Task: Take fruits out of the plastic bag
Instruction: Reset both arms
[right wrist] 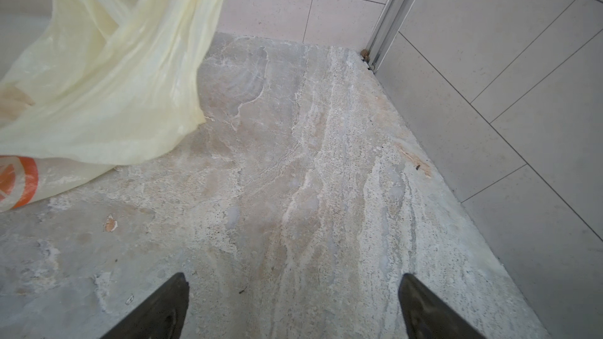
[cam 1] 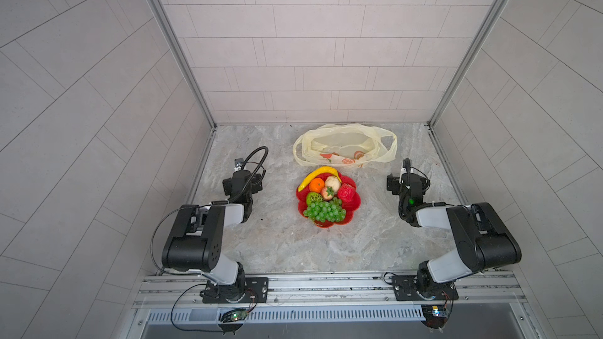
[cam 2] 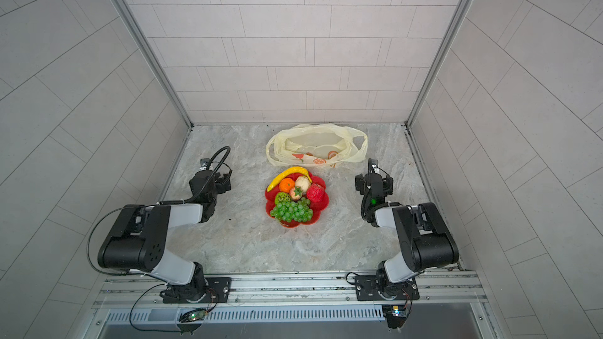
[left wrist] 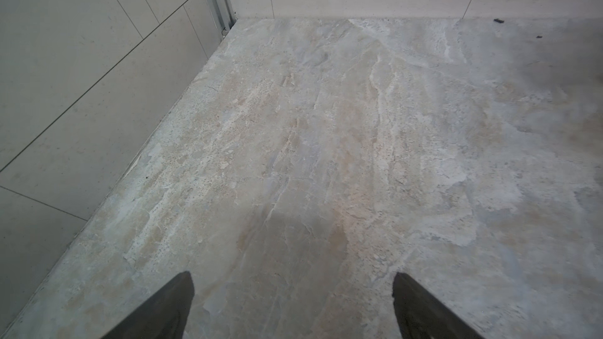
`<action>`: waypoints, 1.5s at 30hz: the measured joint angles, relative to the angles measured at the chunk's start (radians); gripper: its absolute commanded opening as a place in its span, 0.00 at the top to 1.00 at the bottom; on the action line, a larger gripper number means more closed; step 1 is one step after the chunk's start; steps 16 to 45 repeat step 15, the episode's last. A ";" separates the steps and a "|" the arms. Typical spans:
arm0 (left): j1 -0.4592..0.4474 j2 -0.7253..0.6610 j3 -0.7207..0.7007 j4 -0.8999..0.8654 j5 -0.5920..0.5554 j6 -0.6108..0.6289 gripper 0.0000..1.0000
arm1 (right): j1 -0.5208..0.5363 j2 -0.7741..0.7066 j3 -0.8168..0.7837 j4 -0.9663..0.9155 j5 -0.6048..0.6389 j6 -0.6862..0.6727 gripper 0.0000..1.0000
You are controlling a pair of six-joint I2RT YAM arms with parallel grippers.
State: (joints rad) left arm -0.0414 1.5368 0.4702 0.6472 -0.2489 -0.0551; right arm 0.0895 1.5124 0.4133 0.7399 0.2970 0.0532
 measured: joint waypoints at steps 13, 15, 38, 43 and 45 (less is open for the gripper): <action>0.000 0.000 0.000 0.014 0.013 0.003 0.00 | -0.004 0.000 0.006 -0.004 -0.017 0.000 0.01; 0.000 0.000 0.000 0.014 0.014 0.003 0.00 | -0.005 0.000 0.008 -0.003 -0.021 0.001 0.01; 0.000 0.000 0.000 0.014 0.014 0.003 0.00 | -0.005 0.000 0.008 -0.003 -0.021 0.001 0.01; 0.000 0.000 0.000 0.014 0.014 0.003 0.00 | -0.005 0.000 0.008 -0.003 -0.021 0.001 0.01; 0.000 0.000 0.000 0.014 0.014 0.003 0.00 | -0.005 0.000 0.008 -0.003 -0.021 0.001 0.01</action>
